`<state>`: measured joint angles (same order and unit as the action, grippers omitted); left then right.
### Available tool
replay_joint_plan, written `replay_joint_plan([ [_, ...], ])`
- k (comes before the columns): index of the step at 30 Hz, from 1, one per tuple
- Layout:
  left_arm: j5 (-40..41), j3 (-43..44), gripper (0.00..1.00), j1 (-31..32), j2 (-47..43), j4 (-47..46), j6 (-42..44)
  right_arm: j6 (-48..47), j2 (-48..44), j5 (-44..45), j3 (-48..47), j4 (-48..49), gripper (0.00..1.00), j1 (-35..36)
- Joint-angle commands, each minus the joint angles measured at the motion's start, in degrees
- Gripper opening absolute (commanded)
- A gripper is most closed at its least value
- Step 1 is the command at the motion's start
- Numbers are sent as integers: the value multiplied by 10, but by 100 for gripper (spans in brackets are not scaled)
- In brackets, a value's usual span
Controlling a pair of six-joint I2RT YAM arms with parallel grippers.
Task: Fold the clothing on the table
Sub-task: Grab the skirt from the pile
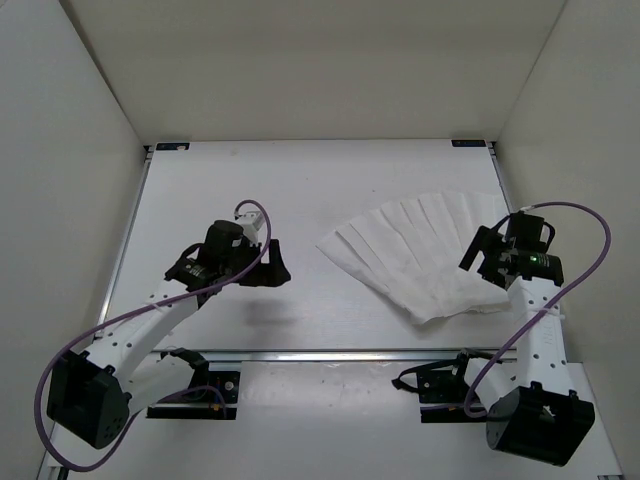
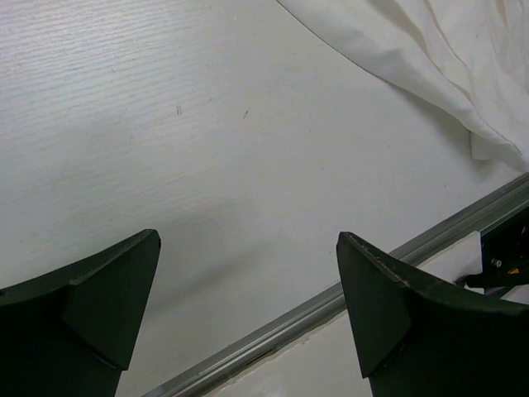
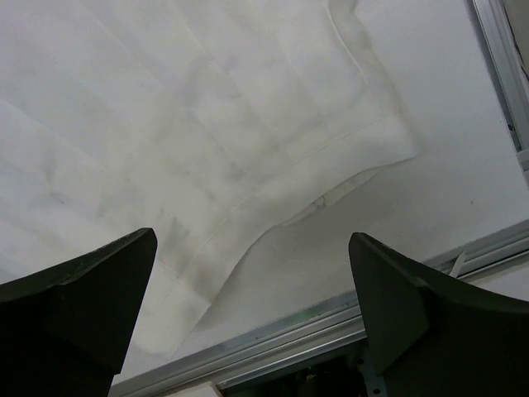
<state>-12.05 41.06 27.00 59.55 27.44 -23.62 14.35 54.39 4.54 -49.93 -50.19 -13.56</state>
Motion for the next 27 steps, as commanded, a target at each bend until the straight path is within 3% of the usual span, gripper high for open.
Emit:
replay_joint_plan([
  [1, 5, -8, 99, 9, -14, -7, -7, -5, 2, 13, -3, 14, 99, -11],
  [9, -24, -22, 98, -1, -55, -26, -13, -6, 48, -40, 1, 67, 99, -57],
  [13, -26, -33, 99, 4, -70, -39, -21, -15, 71, 13, -15, 63, 99, -68],
  [20, -33, -34, 99, 16, -77, -31, -16, -21, 97, -22, 37, 99, 99, -110],
  [27, -42, -54, 98, -5, -114, -37, -18, -20, 161, 28, 33, 86, 99, -168],
])
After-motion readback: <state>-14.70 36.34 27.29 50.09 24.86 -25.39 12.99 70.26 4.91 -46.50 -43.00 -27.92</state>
